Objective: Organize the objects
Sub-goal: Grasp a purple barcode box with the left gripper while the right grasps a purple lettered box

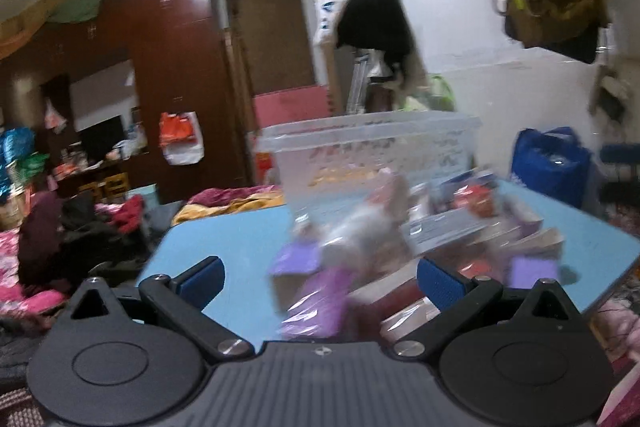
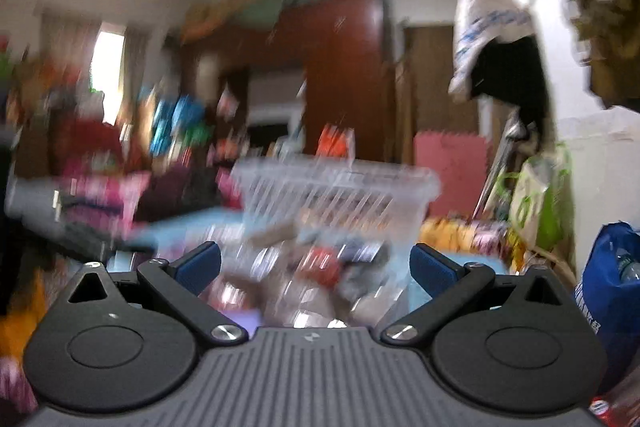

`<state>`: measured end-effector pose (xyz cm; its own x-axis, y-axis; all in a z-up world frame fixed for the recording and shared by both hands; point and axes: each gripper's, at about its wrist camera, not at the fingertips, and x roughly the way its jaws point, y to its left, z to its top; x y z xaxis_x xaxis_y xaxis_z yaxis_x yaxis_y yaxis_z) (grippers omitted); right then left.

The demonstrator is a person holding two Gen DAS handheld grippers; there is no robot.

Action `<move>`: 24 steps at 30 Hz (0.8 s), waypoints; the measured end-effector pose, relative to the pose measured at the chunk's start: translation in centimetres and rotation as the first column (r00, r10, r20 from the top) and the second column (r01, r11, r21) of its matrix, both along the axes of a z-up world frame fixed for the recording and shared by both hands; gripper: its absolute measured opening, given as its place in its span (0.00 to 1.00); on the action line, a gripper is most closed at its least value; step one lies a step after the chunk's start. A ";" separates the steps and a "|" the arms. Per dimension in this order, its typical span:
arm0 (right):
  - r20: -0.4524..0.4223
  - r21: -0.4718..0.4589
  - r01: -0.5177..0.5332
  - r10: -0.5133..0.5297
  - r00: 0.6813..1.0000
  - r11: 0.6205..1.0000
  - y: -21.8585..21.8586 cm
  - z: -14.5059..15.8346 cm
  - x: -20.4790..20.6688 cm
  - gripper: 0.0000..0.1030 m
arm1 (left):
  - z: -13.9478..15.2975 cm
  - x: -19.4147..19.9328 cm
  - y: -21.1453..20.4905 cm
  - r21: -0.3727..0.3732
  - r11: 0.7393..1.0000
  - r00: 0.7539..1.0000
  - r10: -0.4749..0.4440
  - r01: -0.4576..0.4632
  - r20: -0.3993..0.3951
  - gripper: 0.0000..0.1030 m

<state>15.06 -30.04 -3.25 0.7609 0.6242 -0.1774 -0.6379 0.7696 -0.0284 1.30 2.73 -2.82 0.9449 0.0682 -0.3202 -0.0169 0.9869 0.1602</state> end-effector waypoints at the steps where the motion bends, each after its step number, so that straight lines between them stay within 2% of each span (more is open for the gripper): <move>1: -0.001 -0.016 -0.020 0.020 1.000 1.000 0.5 -0.4 -0.3 1.00 | -0.2 -0.3 0.9 -0.010 1.000 1.000 -0.007 0.007 -0.005 1.00; 4: 0.004 -0.043 -0.074 0.074 0.997 0.996 1.8 -1.2 -0.7 1.00 | -0.5 -1.2 2.8 -0.053 0.999 1.000 0.008 -0.007 0.011 0.99; 8: -0.049 -0.116 -0.105 0.100 0.994 0.988 3.7 -3.1 0.0 1.00 | -1.1 -1.2 3.6 -0.091 0.996 0.999 -0.013 0.016 0.035 0.98; 11: -0.110 -0.122 -0.135 0.122 0.986 0.983 4.3 -4.5 0.8 1.00 | -2.1 -0.6 3.7 -0.091 0.995 0.999 -0.047 0.048 0.020 0.94; 17: -0.163 -0.101 -0.180 0.162 0.973 0.979 4.6 -5.2 1.2 1.00 | -3.9 -0.3 3.2 -0.075 0.994 0.997 -0.077 0.075 -0.020 0.89; 20: -0.159 -0.102 -0.173 0.155 0.975 0.980 4.2 -5.4 1.0 0.98 | -4.4 -0.2 3.0 -0.074 0.994 0.996 -0.082 0.080 -0.034 0.73; 22: -0.167 -0.084 -0.180 0.164 0.972 0.980 3.8 -5.3 1.1 0.92 | -4.6 0.0 2.6 -0.061 0.996 0.997 -0.071 0.069 -0.031 0.49; 24: -0.168 -0.077 -0.179 0.164 0.972 0.981 4.0 -5.4 1.1 0.86 | -4.8 0.2 2.4 -0.059 0.996 0.998 -0.062 0.061 -0.030 0.42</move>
